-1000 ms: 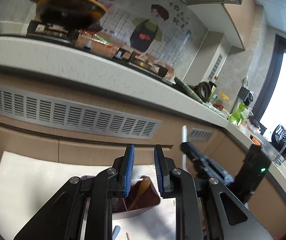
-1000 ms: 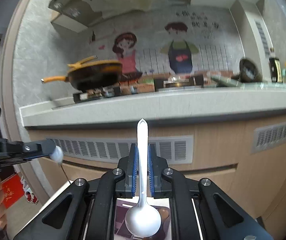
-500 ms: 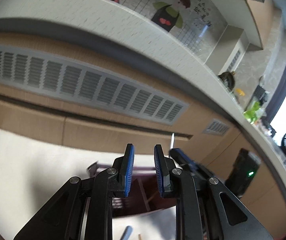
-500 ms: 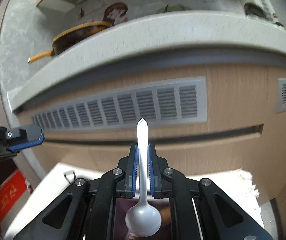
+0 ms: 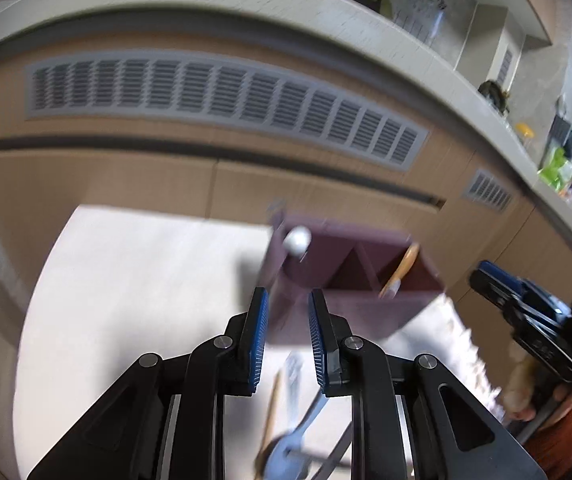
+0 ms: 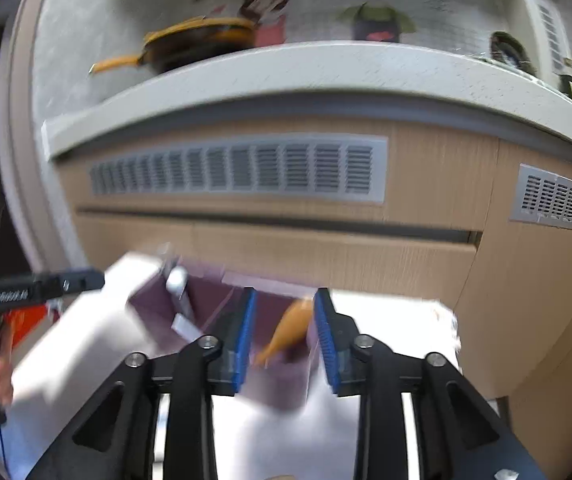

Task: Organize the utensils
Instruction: 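Lift the white spoon and metal scoop into the purple caddy and release both, then grasp the dark long-handled spoon by its handle with the right tool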

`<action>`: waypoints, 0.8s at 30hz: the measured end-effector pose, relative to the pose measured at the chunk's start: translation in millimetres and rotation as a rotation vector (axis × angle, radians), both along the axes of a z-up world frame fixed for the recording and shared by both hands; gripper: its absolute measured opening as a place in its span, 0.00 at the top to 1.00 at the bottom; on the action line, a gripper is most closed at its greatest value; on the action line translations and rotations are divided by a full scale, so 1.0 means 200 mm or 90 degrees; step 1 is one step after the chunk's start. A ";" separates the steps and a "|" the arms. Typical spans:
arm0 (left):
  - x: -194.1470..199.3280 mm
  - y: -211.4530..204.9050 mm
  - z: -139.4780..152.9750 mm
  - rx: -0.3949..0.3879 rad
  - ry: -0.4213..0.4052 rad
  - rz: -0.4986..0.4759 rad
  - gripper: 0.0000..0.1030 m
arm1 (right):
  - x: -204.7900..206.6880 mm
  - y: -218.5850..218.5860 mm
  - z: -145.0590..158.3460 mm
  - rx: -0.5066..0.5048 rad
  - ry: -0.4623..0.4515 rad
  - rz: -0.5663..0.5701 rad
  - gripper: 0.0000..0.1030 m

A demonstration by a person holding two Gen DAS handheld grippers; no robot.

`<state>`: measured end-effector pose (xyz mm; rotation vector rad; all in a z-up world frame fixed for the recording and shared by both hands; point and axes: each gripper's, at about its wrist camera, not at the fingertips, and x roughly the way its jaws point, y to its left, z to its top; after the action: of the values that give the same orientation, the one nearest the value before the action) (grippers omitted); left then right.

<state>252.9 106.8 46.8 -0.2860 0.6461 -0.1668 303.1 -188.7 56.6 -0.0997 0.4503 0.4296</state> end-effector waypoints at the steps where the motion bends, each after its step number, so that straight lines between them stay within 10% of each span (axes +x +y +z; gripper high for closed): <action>1: -0.04 0.02 -0.03 -0.001 0.010 0.009 0.79 | -0.05 0.01 -0.03 -0.019 0.015 0.016 0.66; 10: -0.34 0.10 -0.29 0.012 0.087 0.046 0.79 | -0.36 0.31 -0.38 -0.212 0.128 0.181 0.66; 21: -0.47 0.04 -0.44 0.012 0.121 0.005 0.79 | -0.37 0.56 -0.63 -0.248 0.240 0.253 0.69; 24: -0.47 0.02 -0.44 0.011 0.123 -0.006 0.79 | -0.35 0.53 -0.62 -0.222 0.256 0.243 0.88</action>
<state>159.0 110.8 -40.9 -0.2846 0.8395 -0.1436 232.4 -82.0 -67.5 -0.4469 0.9080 0.7492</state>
